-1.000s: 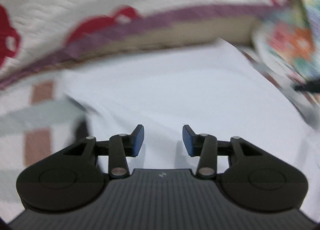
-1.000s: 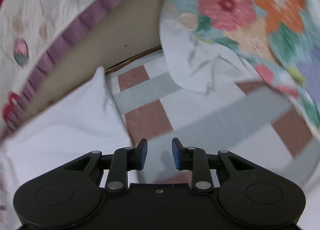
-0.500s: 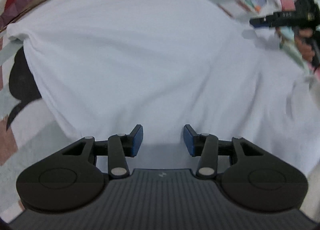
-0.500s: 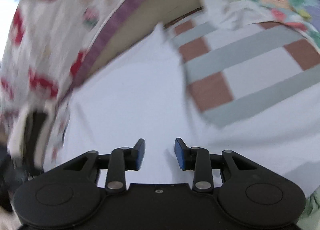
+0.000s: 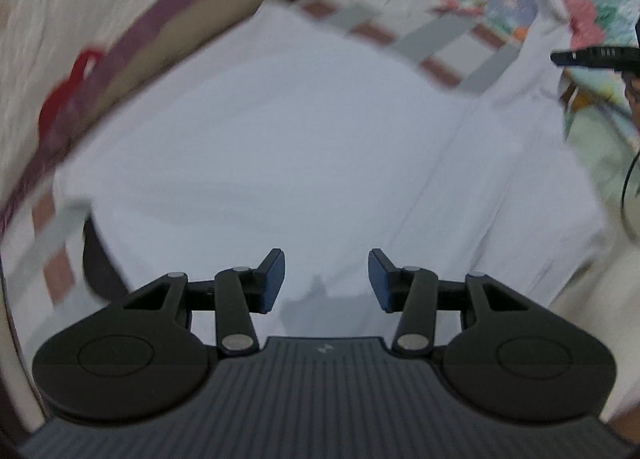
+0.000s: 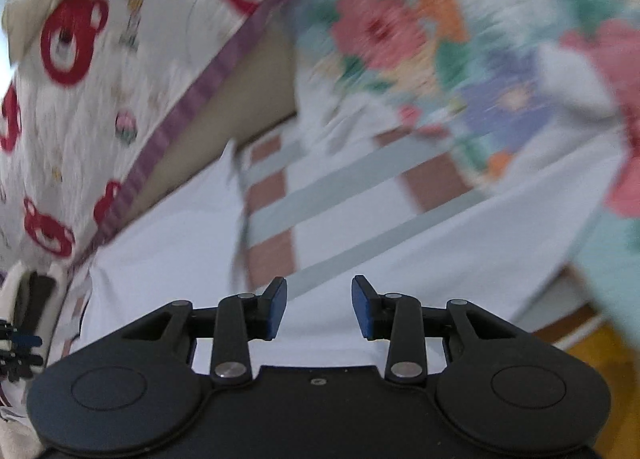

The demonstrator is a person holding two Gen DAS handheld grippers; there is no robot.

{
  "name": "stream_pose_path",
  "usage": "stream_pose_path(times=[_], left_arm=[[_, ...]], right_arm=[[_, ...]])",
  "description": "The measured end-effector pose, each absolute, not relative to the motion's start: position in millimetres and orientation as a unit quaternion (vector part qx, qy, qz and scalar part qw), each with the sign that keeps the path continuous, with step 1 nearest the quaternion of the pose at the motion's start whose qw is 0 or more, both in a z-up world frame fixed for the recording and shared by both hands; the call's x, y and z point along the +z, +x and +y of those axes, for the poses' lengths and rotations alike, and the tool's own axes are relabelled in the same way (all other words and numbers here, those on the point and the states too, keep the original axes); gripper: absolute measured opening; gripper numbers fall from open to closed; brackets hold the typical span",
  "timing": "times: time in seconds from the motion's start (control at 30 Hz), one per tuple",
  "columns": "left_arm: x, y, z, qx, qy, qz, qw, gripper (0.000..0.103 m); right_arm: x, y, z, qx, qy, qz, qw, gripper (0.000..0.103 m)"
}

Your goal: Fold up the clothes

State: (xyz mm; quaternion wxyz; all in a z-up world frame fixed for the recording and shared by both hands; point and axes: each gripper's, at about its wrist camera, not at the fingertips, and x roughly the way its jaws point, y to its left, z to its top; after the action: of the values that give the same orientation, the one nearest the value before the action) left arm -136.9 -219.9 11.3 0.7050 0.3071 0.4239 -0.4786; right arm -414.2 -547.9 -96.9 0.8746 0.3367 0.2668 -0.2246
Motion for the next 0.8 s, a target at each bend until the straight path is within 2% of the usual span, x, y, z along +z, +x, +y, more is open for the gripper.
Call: stream_pose_path(times=[0.13,0.23,0.4,0.53,0.6,0.8], left_arm=[[24,-166,-282,-0.497,0.295,0.412,0.705,0.046],[21,-188,-330,-0.517,0.283,0.411,0.695,0.046],[-1,-220,-381,-0.534,0.296,0.399,0.684,0.046],[-27,-238,-396,-0.506,0.332,0.436,0.666,0.046],[-35,-243,-393,-0.499,0.338,0.442,0.665,0.046],[-24,-226,-370,-0.477,0.289,0.457,0.693,0.046]], right_arm=[[-89,-456,-580,-0.255,0.326,0.243,0.877,0.041],[-84,-472,-595,-0.290,0.278,0.254,0.880,0.041],[-85,-477,-620,-0.352,0.206,0.280,0.869,0.041],[-93,-470,-637,-0.393,0.157,0.303,0.854,0.047],[-100,-473,-646,-0.411,0.179,0.296,0.844,0.052],[-131,-480,-668,-0.427,0.299,0.222,0.824,0.055]])
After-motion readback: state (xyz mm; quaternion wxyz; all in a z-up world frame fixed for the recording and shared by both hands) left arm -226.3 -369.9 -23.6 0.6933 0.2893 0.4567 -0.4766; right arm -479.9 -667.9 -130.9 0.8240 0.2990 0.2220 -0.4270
